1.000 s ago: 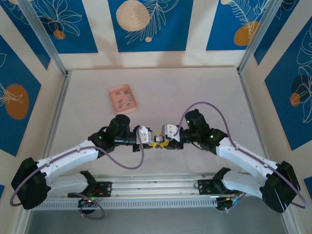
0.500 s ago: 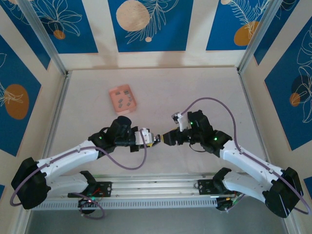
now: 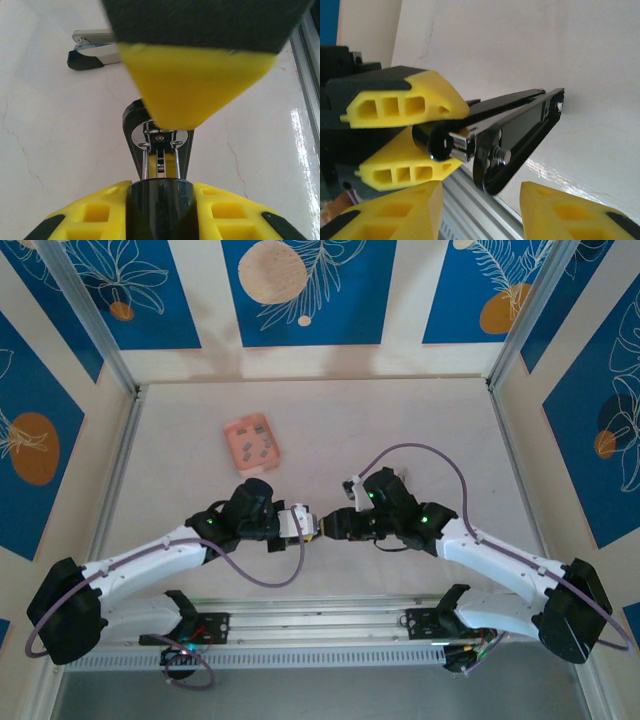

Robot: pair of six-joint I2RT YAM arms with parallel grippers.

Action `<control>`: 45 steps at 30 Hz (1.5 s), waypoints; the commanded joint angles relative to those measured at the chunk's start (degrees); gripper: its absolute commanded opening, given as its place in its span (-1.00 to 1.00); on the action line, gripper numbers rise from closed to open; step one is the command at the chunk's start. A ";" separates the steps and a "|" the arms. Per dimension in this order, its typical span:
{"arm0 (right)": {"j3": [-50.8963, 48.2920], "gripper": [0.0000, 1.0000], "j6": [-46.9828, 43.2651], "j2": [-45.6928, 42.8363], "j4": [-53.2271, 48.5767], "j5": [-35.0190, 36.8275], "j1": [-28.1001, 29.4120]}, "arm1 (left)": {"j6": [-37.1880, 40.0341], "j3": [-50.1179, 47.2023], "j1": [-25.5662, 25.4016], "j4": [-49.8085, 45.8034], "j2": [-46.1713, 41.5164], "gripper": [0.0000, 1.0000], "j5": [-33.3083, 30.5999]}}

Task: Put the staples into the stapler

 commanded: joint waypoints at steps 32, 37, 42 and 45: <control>-6.55 -0.69 2.71 2.77 2.98 -4.12 -14.13 | -6.20 7.02 -0.38 -0.72 -8.60 -1.00 5.75; -10.37 -0.69 3.32 3.98 6.08 -5.38 -15.33 | -8.20 10.02 -0.36 -1.46 -10.08 -1.00 4.64; -14.96 -0.67 3.82 4.11 9.99 -6.26 -17.09 | -9.31 13.92 -0.36 -2.38 -10.14 -1.00 4.66; -16.67 -0.64 3.04 4.19 11.26 -7.21 -18.87 | -9.26 15.53 -0.38 -2.87 -10.06 -1.00 5.37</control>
